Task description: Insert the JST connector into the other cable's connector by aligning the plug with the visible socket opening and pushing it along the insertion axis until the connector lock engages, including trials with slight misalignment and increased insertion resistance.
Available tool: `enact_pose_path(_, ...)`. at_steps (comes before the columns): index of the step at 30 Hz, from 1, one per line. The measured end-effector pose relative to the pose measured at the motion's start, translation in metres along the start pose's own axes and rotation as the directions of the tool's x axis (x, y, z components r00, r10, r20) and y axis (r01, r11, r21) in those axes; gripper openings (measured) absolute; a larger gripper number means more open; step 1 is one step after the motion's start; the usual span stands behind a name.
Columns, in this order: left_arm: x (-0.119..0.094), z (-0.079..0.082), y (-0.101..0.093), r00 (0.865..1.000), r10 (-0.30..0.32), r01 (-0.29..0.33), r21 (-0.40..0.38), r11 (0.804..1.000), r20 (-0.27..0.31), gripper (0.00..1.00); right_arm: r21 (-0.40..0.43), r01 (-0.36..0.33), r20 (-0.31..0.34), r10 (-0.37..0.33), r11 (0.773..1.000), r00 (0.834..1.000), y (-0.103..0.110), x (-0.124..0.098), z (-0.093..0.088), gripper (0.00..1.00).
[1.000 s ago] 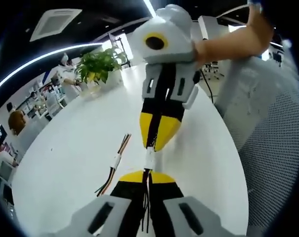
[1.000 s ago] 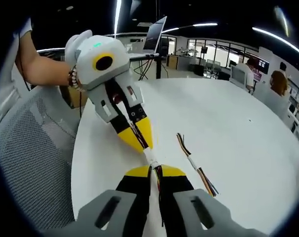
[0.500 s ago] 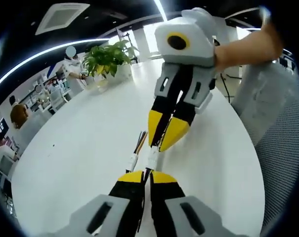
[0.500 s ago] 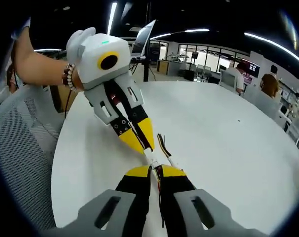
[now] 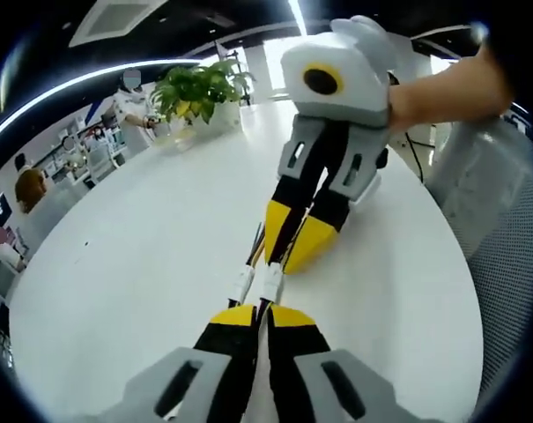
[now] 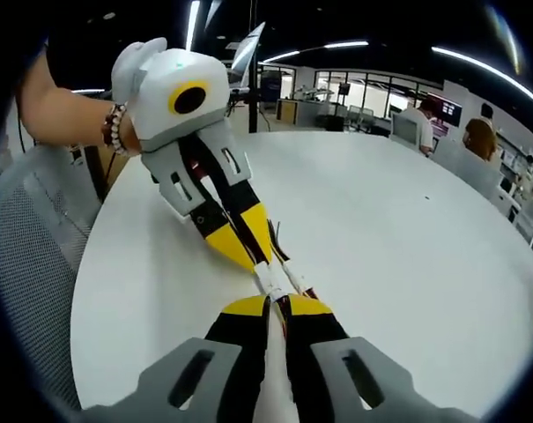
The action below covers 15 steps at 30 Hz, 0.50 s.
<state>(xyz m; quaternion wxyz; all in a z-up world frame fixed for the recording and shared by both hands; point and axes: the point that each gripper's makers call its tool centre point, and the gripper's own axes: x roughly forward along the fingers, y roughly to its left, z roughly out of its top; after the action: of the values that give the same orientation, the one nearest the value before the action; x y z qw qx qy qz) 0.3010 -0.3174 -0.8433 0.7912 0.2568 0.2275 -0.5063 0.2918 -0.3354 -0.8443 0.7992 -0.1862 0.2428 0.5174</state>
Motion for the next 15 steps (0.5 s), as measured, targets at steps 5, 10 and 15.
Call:
enact_pose_path(5,0.0009,-0.0026,-0.0032,1.000,-0.012,0.012,-0.033,0.999,0.002,0.00,-0.006,0.005,-0.023,-0.005,1.000,1.000,0.0013,0.0021,-0.0051,0.04)
enact_pose_path(10,0.0023,-0.0016,-0.0019,1.000,0.001,-0.001,-0.036,0.999,0.001,0.00,-0.001,0.014,-0.028,-0.014,1.000,1.000,-0.0008,-0.0005,-0.0074,0.04)
enact_pose_path(15,0.0006,-0.0029,-0.0030,1.000,0.004,-0.004,-0.038,0.999,-0.011,0.01,-0.001,0.021,-0.023,-0.021,1.000,0.999,-0.0011,-0.0013,-0.0077,0.09)
